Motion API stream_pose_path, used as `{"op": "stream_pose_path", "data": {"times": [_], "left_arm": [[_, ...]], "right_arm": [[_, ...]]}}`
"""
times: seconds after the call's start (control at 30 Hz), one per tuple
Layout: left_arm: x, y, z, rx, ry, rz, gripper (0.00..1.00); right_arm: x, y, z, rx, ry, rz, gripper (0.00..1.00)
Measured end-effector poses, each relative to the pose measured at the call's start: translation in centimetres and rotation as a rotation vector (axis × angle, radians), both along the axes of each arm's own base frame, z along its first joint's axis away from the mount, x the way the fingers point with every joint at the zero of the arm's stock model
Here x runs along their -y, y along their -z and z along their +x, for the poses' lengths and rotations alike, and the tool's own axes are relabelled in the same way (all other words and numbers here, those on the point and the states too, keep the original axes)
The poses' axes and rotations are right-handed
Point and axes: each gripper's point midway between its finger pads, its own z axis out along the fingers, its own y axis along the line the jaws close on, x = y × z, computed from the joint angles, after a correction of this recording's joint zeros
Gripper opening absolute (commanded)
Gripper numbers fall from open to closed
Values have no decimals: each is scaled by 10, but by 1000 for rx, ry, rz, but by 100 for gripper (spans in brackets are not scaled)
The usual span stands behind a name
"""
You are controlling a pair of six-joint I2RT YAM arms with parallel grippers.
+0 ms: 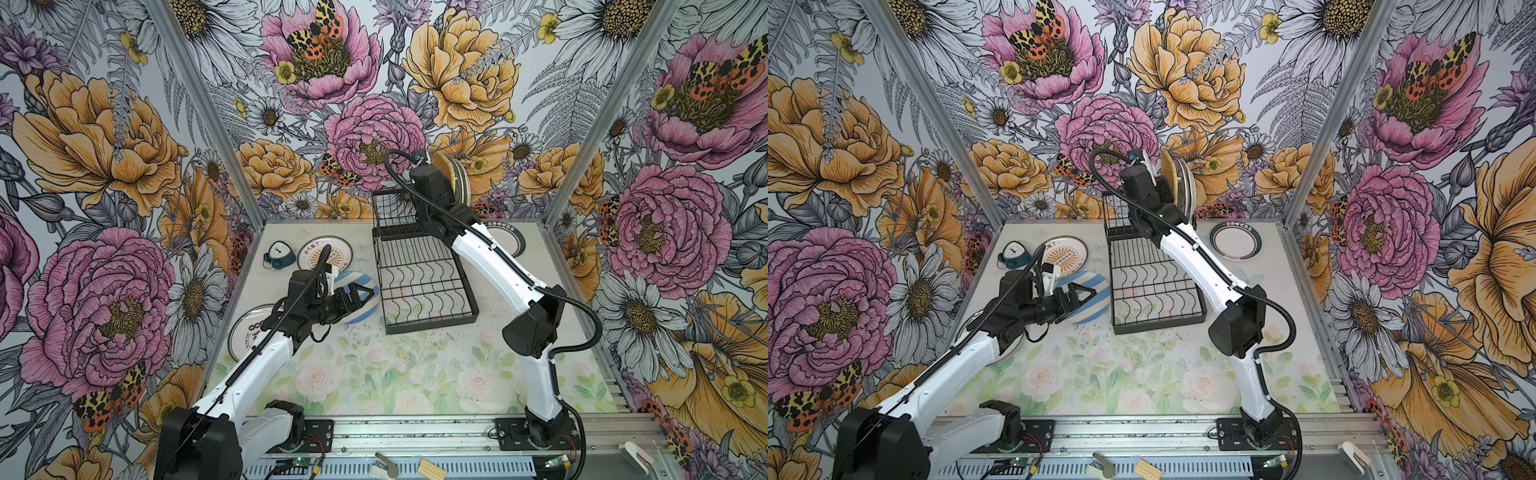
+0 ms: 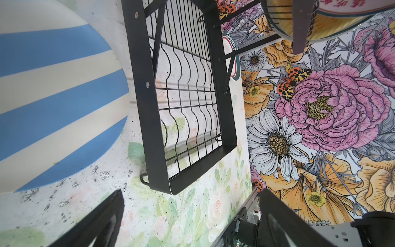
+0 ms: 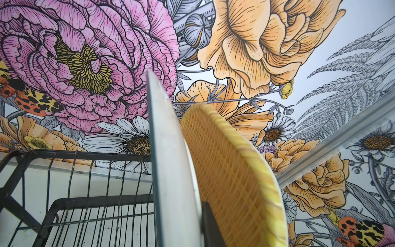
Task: Load the plates into the dish rack
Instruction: 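Lower the sunburst plate into the rack slot beside the woven tray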
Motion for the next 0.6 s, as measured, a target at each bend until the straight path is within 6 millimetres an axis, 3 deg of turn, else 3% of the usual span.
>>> {"op": "stream_pose_path", "data": {"times": [0.43,0.6], "left_arm": [[0,0,0,0,0,0,99],[0,0,0,1,0,0,98]], "right_arm": [[4,0,1,1,14,-9,0],[10,8,3,-12,31,-10,0]]}}
